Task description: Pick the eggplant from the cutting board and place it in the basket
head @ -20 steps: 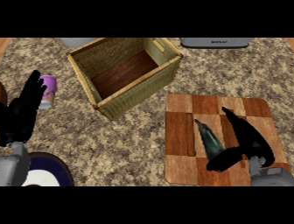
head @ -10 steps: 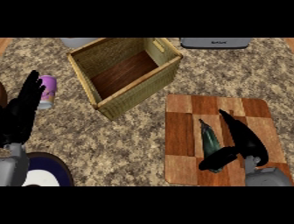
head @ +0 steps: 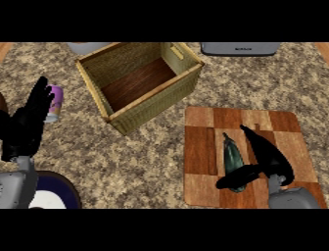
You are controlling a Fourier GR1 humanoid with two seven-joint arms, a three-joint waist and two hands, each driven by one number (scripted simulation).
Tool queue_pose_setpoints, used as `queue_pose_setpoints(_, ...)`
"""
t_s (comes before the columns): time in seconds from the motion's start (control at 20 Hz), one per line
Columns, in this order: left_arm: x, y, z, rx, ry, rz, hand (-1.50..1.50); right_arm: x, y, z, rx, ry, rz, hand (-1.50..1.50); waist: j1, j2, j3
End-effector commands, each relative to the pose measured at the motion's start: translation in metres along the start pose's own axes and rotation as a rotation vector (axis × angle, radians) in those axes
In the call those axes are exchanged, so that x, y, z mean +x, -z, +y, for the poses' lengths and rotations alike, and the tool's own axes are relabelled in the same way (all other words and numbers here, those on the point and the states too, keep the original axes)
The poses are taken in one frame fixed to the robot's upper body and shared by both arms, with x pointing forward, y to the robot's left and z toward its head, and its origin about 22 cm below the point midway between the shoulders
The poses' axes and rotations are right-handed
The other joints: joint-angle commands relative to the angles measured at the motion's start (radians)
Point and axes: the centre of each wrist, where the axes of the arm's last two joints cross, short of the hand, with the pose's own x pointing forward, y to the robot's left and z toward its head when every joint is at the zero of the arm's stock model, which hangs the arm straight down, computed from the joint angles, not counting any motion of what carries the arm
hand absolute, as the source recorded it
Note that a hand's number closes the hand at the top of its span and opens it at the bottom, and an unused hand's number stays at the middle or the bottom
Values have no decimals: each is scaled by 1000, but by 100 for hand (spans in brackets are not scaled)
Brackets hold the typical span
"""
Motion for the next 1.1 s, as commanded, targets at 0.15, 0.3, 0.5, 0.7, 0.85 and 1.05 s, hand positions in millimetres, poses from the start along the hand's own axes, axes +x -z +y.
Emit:
queue_pose_setpoints(0.15,3,-3,6,-10,6,-13,0,-2,11,9,163,-73,-38,150,10,13,13)
queue_pose_setpoints(0.3,-9,4,11,-16,-2,-3,0,-16,8,34,162,-96,-48,150,4,14,12)
queue_pose_setpoints(0.5,-1,6,-12,-7,7,-19,0,-15,10,36,158,-43,-54,150,2,14,13)
queue_pose_setpoints(0.7,-2,5,9,-1,-12,3,0,-15,2,47,157,-33,-57,150,2,13,12)
queue_pose_setpoints(0.85,4,4,-22,-58,-10,-21,0,68,-11,75,41,11,-105,150,55,23,14)
queue_pose_setpoints(1.05,12,8,-24,-115,-1,-45,0,111,-25,52,-142,54,-185,150,153,32,11)
